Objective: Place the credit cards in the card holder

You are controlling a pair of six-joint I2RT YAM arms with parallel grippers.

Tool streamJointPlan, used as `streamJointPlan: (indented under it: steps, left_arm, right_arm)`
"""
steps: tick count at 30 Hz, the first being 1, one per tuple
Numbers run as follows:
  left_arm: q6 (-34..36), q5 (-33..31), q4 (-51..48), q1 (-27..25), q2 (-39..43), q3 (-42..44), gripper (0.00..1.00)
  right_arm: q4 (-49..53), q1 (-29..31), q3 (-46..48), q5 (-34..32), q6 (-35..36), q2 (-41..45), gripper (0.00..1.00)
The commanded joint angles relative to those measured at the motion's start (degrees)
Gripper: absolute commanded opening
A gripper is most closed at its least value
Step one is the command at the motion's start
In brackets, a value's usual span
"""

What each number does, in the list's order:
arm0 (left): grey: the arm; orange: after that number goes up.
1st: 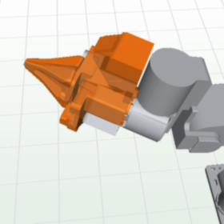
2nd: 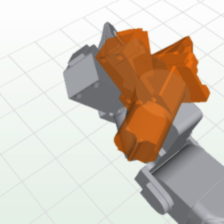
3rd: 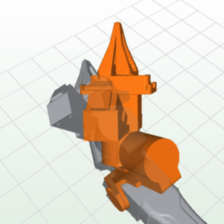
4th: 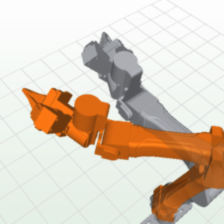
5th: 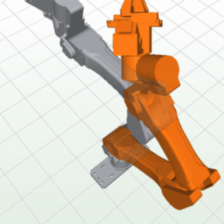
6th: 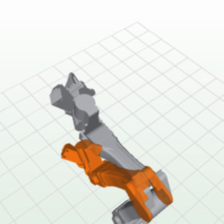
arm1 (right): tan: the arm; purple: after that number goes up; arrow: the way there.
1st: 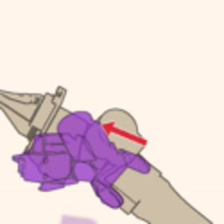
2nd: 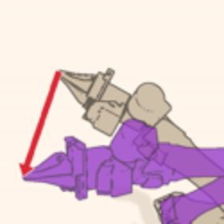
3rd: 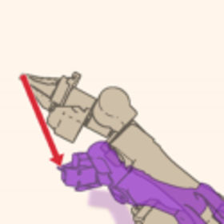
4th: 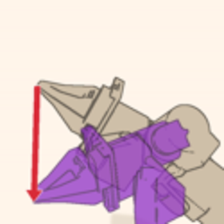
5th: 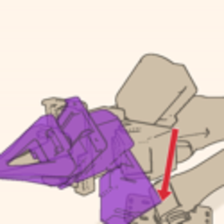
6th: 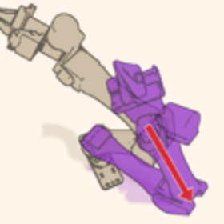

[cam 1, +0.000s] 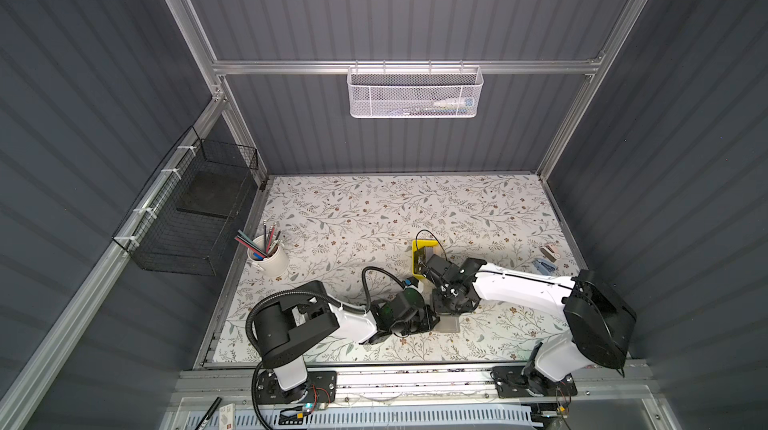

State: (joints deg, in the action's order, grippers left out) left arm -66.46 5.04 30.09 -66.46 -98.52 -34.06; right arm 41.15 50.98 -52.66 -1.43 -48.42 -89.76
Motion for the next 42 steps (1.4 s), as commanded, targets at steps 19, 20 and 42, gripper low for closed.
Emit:
streamJointPlan:
  steps: [19, 20, 42]
  left_arm:
    - [1.3, -1.3, -8.9, -1.5, 1.1, 2.9, 0.16]
    - [1.2, -1.5, -9.1, -1.5, 1.3, 3.0, 0.16]
    - [-1.1, -8.9, -23.3, -0.5, 11.8, 4.5, 0.2]
  right_arm:
    - [-4.9, 1.0, 1.2, 2.7, 0.0, 1.3, 0.15]
    - [-5.5, 0.9, 0.8, 2.6, 0.4, 2.3, 0.15]
    - [-12.1, -1.3, 13.7, 1.5, 6.3, 30.8, 0.34]
